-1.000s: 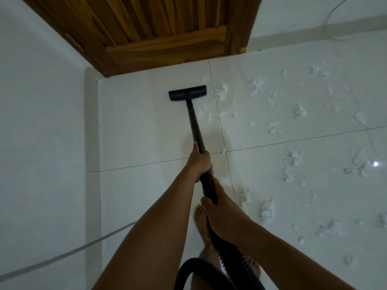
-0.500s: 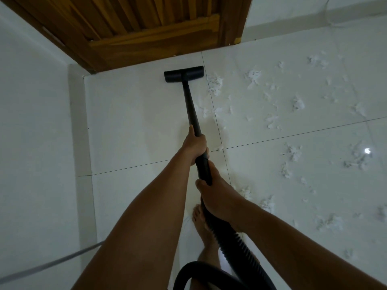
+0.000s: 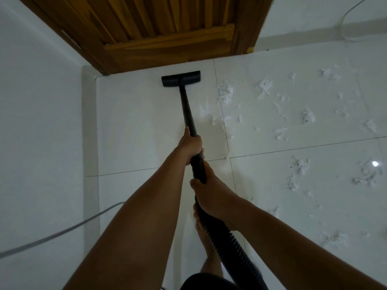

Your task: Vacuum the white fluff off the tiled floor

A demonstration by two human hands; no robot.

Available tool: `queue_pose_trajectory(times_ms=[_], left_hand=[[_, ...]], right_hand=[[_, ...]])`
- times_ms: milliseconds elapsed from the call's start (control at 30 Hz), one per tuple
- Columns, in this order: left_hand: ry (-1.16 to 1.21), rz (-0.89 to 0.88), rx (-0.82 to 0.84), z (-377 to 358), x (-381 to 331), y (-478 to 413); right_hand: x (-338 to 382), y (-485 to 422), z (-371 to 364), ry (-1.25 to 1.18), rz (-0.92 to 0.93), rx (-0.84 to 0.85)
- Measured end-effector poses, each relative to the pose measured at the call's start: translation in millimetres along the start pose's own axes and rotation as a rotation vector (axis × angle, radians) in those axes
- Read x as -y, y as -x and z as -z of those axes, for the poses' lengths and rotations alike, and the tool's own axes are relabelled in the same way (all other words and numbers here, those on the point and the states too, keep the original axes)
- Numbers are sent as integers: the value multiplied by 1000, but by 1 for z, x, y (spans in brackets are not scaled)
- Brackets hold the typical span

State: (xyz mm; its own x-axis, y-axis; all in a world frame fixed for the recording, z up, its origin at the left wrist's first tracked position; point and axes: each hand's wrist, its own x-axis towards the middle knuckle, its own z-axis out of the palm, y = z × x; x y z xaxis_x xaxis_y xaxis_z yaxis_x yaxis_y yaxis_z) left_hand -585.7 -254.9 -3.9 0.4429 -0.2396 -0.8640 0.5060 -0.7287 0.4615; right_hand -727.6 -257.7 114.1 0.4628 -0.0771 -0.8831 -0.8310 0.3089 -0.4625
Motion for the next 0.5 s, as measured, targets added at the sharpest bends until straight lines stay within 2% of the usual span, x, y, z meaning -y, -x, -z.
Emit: queue_pose_trajectory(times_ms=[500], left_hand=[[-43, -38, -2, 8, -22, -42]], right_hand=[[19, -43, 8, -69, -22, 4]])
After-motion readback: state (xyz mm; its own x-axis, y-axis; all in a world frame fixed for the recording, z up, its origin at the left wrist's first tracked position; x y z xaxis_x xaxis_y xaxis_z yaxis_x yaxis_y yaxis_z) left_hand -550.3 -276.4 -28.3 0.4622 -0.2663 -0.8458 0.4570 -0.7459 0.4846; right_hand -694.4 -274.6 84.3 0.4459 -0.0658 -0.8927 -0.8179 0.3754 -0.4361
